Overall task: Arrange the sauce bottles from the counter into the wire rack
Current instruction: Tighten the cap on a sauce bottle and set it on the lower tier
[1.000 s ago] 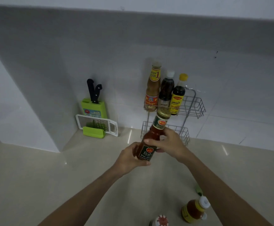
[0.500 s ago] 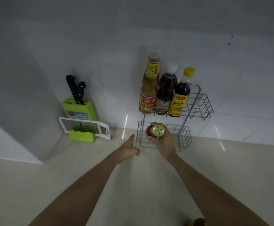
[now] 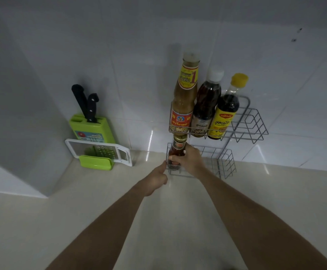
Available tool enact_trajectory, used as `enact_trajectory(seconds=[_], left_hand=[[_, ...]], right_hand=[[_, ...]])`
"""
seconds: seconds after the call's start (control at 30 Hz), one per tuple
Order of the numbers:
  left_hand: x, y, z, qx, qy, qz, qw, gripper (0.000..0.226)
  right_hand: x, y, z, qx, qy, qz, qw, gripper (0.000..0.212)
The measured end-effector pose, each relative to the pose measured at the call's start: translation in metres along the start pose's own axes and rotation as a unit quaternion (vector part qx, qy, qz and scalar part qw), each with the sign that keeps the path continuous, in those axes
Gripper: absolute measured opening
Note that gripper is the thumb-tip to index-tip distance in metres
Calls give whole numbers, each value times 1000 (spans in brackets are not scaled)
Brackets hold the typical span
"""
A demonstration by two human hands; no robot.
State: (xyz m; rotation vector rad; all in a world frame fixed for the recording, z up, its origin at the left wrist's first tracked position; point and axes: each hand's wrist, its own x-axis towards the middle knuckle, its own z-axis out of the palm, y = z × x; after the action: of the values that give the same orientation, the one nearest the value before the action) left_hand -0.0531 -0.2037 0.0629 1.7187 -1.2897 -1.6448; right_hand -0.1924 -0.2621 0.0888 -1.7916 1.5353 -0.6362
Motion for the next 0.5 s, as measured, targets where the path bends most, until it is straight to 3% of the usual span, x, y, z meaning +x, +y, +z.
enact_trajectory(seconds=[0.4, 0.5], left_hand=[[3, -4, -1, 11, -14, 19, 1000, 90], [1, -7, 2, 23, 17, -1, 1000, 86]], right_hand=[[5, 5, 16, 0, -24, 29, 999, 56], [3, 3, 16, 27, -40, 50, 998, 53]])
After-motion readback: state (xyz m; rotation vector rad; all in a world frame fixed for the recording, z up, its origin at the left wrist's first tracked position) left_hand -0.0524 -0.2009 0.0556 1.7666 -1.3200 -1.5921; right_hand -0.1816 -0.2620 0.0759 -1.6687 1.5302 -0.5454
